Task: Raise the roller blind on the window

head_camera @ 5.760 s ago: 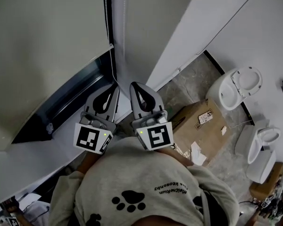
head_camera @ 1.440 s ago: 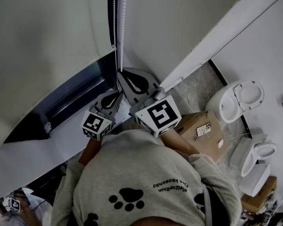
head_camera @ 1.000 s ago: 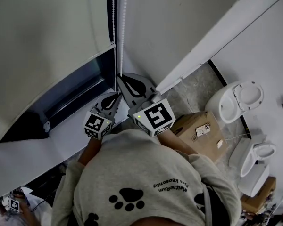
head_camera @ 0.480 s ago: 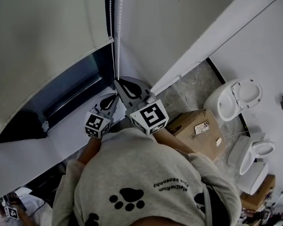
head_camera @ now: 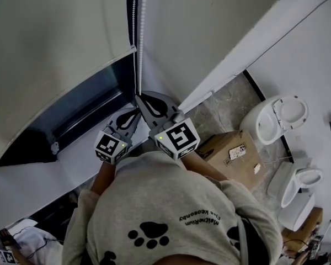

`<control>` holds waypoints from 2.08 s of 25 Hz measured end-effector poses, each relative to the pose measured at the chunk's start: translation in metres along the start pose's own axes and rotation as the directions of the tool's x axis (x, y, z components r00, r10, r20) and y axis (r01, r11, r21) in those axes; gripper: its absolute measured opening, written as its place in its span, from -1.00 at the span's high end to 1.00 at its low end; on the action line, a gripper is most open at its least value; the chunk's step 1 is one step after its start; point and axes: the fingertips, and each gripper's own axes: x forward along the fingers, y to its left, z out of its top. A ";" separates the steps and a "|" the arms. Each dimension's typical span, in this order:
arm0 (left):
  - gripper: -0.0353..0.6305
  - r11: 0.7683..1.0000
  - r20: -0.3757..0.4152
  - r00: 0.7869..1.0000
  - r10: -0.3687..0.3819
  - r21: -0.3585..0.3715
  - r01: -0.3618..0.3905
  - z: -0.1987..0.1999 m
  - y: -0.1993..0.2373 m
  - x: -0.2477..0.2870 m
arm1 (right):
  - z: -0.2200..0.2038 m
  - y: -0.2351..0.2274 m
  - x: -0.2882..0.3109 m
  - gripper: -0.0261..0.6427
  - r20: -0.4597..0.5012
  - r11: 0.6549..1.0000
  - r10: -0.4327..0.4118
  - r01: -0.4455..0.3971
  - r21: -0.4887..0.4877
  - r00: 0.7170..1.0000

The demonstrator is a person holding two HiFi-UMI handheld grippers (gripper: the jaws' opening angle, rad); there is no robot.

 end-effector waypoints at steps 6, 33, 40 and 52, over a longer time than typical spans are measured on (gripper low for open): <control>0.87 1.000 0.048 0.999 0.018 0.008 -0.018 0.047 0.002 -0.017 | 0.000 -0.002 -0.001 0.89 0.002 1.000 0.000 0.000 -0.002 1.000; 0.55 0.995 0.181 0.983 -0.036 0.094 0.019 0.229 0.006 -0.009 | -0.009 0.001 0.004 0.89 -0.023 1.000 0.012 -0.012 -0.014 1.000; 0.65 0.990 0.193 0.980 -0.056 0.137 0.030 0.260 0.002 -0.006 | -0.007 0.003 0.002 0.89 -0.022 1.000 0.017 -0.018 -0.025 1.000; 0.84 0.986 0.155 0.983 -0.099 0.151 0.076 0.269 -0.001 -0.006 | -0.009 0.002 0.002 0.89 -0.013 0.999 0.013 -0.014 -0.040 1.000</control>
